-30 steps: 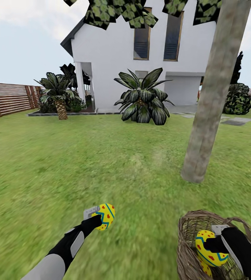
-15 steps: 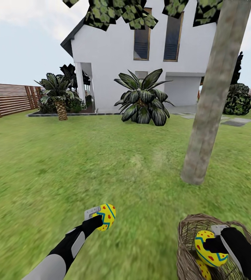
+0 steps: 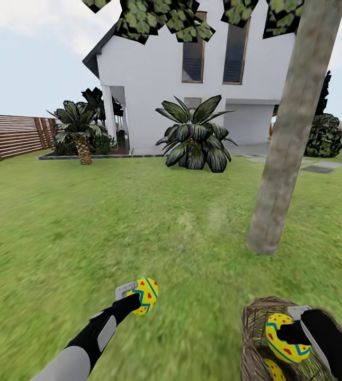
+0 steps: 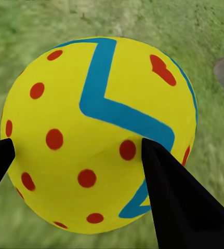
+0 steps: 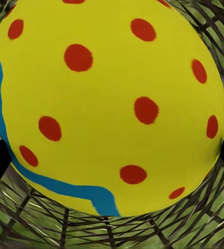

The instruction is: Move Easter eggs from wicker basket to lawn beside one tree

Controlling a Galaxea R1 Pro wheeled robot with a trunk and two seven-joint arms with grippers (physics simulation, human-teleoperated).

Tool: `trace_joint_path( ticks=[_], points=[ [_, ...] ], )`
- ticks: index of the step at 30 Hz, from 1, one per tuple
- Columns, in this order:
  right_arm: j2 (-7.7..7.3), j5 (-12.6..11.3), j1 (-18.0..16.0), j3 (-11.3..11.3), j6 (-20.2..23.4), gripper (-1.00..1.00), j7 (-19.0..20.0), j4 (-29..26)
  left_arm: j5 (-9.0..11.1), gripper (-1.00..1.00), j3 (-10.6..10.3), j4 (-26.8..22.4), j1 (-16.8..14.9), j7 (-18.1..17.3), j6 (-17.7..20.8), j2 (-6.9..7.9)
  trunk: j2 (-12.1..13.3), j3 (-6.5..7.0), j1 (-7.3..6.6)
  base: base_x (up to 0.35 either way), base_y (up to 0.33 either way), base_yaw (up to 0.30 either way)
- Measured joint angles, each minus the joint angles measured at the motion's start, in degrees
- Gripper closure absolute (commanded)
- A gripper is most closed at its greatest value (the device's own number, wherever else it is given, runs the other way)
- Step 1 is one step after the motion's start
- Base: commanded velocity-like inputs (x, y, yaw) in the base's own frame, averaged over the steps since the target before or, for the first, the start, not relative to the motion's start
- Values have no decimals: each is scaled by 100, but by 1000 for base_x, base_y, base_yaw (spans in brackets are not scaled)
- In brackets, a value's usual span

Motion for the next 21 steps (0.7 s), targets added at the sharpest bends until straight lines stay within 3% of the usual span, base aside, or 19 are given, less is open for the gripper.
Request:
trace_joint_path(
  ticks=[21],
  points=[
    [-15,0,1,-7,0,100,5,0,0,100,-2,-4,0,-2,0,8,842,377,-461,0,0,0]
  ],
)
